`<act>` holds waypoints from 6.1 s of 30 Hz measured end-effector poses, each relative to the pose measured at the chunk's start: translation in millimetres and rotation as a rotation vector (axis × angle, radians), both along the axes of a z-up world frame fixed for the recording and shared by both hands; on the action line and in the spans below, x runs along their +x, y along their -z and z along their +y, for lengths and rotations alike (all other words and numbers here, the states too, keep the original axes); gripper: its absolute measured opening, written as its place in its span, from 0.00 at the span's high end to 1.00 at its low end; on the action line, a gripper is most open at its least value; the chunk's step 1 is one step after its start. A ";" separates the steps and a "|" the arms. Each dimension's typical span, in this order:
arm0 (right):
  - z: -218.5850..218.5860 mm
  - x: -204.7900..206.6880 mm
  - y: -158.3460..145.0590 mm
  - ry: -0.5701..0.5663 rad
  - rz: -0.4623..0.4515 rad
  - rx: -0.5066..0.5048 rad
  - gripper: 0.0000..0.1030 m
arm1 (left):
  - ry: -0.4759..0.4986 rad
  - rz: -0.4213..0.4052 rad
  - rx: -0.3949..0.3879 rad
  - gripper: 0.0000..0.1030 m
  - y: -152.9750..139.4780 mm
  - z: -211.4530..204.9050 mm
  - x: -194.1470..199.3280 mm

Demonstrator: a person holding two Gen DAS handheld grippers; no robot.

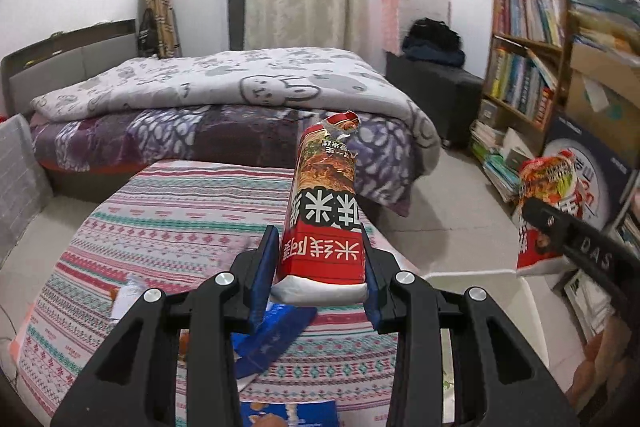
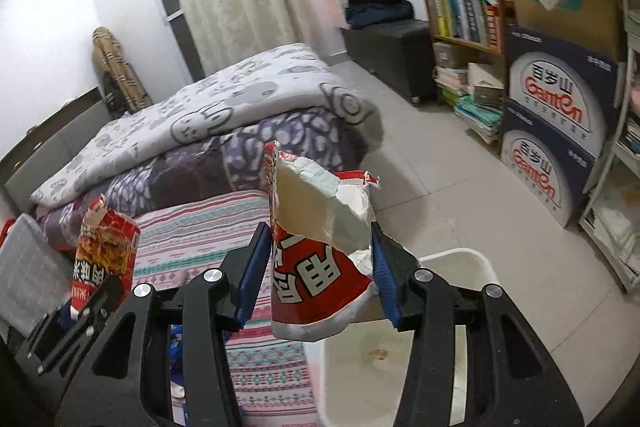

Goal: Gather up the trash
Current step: 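Carry both red bags over the white bin and open both tools, then grasp the grey plastic bag with the left tool while the right tool grasps the blue biscuit box, then lift the grey bag and blue box and carry them toward the bin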

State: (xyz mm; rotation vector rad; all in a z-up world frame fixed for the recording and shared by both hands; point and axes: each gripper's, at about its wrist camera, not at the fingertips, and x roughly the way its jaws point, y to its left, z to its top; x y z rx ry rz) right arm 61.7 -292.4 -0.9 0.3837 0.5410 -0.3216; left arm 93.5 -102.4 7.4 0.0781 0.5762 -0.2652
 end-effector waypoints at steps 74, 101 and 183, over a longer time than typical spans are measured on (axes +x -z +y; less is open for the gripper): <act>34.0 26.3 35.9 -0.150 0.226 0.048 0.07 | -0.286 0.512 0.295 0.25 93.7 135.6 106.8; 224.5 21.7 151.2 -1.201 0.623 -0.448 0.07 | -0.299 0.587 0.236 0.57 125.3 195.1 124.3; 94.1 18.3 1.4 -0.274 -0.031 -0.133 0.48 | -0.275 -0.028 -0.037 0.56 -13.5 93.0 19.3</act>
